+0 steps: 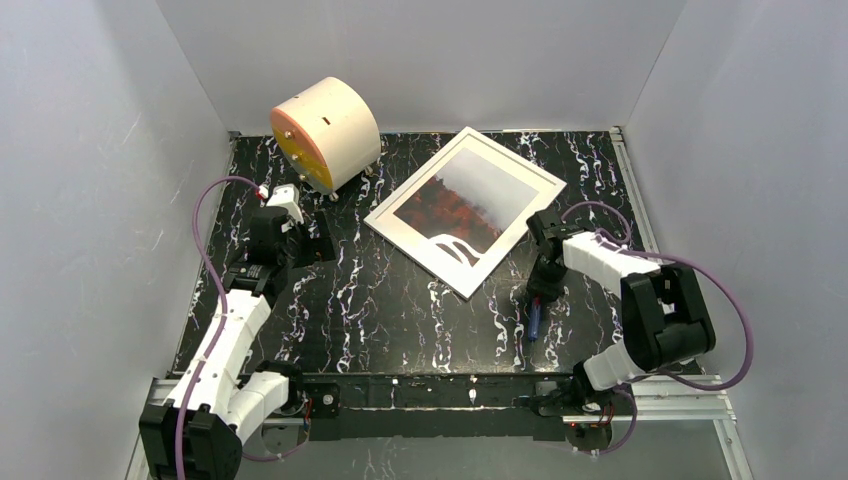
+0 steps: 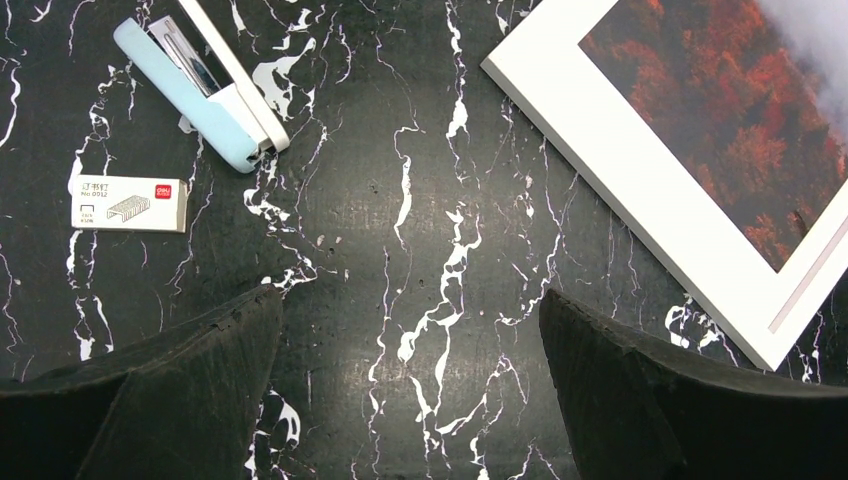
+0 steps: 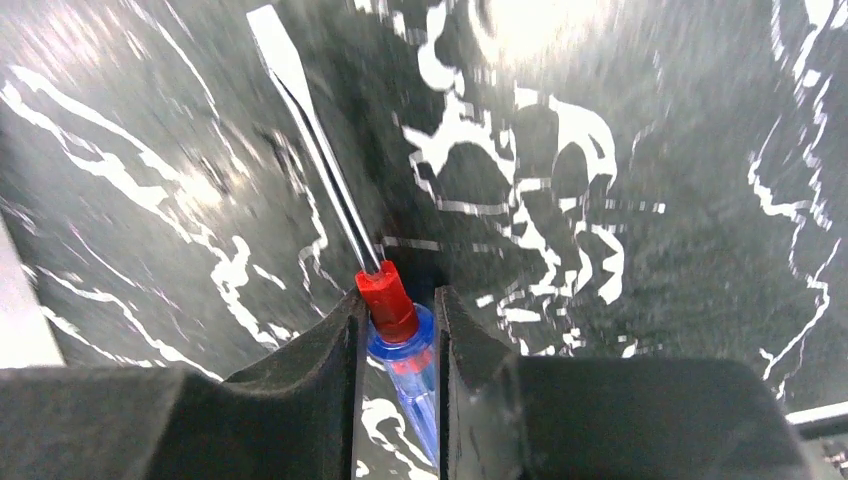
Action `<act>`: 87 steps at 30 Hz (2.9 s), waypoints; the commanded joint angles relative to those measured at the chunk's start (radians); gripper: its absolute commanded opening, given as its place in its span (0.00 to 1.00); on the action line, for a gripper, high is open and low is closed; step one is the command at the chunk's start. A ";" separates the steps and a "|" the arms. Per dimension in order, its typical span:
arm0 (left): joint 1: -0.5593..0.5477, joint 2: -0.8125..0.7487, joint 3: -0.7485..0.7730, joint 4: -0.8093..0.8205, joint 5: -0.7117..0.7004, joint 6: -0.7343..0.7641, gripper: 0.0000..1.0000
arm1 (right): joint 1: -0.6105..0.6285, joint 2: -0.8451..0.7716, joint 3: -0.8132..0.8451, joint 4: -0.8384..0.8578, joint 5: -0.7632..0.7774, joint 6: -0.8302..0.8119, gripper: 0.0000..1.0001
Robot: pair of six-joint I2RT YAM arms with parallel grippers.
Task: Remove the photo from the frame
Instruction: Move the screwdriver to the center of the board, then adjust the photo frame at the center of the board.
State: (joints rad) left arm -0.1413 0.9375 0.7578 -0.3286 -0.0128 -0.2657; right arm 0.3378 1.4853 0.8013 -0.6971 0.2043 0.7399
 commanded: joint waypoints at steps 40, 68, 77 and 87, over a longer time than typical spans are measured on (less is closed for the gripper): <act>-0.001 0.003 0.002 -0.022 -0.006 -0.001 0.99 | -0.306 0.096 0.224 0.104 -0.028 -0.275 0.64; -0.001 -0.047 -0.019 -0.016 -0.185 -0.021 0.99 | -0.245 -0.148 0.127 0.202 -0.449 -0.070 0.99; -0.001 -0.089 -0.022 -0.041 -0.174 0.017 0.99 | 0.035 -0.103 0.108 0.239 -0.310 0.016 0.97; -0.001 -0.089 -0.022 -0.046 -0.178 0.021 0.99 | 0.165 -0.096 0.037 0.241 -0.198 0.108 0.92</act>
State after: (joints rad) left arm -0.1413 0.8604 0.7372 -0.3561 -0.1738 -0.2562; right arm 0.4751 1.3960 0.8619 -0.4706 -0.0456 0.7921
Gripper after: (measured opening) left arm 0.992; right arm 0.936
